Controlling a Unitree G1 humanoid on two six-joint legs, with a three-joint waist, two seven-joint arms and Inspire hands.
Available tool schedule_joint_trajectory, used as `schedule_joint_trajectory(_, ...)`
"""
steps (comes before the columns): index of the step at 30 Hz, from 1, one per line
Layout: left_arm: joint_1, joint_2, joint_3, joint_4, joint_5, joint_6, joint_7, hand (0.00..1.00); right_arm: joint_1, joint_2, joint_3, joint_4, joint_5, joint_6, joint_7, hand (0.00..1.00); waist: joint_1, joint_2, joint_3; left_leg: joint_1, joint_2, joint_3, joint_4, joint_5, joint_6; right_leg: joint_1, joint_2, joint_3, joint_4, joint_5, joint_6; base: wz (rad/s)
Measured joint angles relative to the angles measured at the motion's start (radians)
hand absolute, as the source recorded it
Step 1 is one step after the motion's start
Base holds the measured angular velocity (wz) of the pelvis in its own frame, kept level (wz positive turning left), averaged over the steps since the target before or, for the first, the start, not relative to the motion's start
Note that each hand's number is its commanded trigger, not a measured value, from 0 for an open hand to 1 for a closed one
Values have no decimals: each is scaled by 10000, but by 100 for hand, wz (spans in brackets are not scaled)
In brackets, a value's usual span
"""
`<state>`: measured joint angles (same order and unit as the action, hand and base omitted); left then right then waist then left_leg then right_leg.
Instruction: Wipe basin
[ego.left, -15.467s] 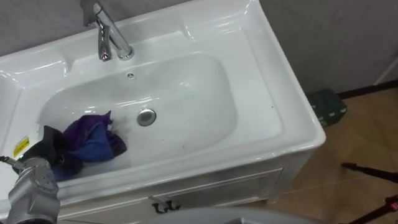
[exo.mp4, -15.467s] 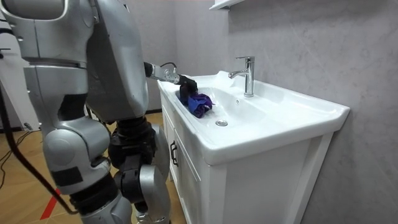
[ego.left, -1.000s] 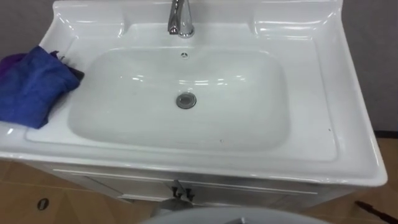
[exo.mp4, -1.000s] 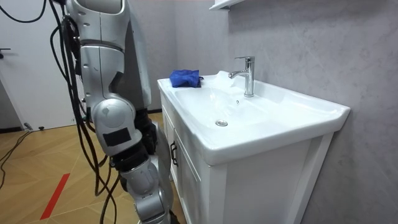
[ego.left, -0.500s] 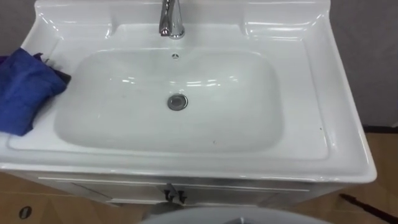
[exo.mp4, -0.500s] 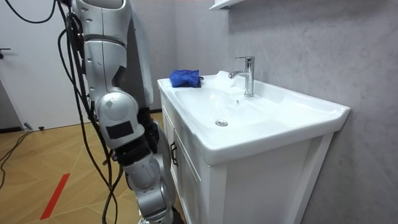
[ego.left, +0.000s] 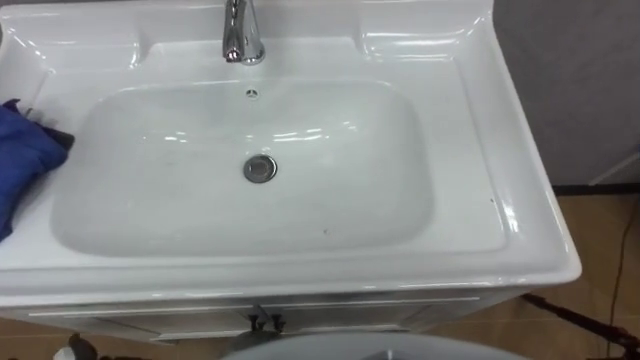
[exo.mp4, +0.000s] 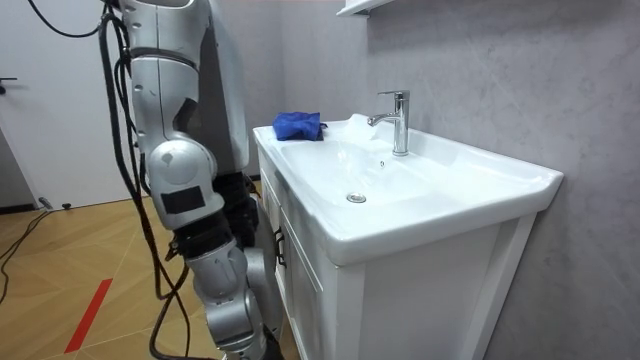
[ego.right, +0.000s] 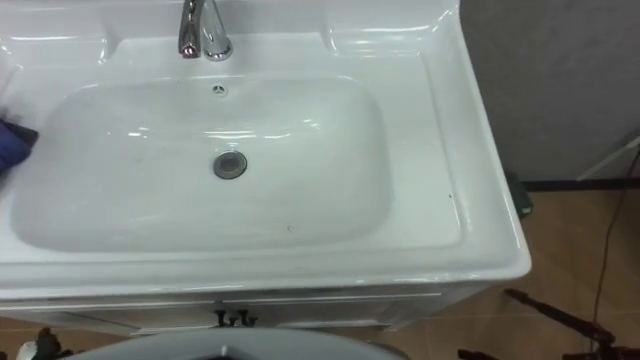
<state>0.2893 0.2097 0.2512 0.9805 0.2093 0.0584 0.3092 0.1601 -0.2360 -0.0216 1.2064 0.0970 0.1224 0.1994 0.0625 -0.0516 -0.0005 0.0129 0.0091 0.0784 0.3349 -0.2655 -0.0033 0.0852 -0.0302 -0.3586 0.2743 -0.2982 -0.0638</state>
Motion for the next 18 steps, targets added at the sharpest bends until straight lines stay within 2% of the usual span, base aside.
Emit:
schedule_joint_trajectory(6,-44,-55,57,318,0,135,-445,0,25,64,2,-2,104,4,13,0,96,67,-10,12,-5,1,0,0,1,3,-5,38,-5,17,19,0)
schedule_joint_trajectory(7,-64,-67,92,367,0,195,-551,0,36,64,3,-3,105,4,16,0,148,130,-42,19,-3,2,0,0,1,6,-4,46,-2,18,18,0)
schedule_joint_trajectory(8,-92,-73,99,404,-1,223,-588,0,47,64,2,-1,104,1,14,0,155,82,-12,24,-3,13,-1,0,1,3,-5,56,0,18,18,0)
schedule_joint_trajectory(15,-135,-173,96,598,4,292,-1286,0,-10,65,6,16,87,7,50,0,220,88,1,83,3,96,-75,0,1,3,-2,116,17,28,23,-1)
schedule_joint_trajectory(18,-154,-180,66,609,1,292,-1508,0,-19,67,6,14,93,-3,61,0,209,72,13,145,37,264,-120,0,1,12,-3,157,30,37,22,-5)
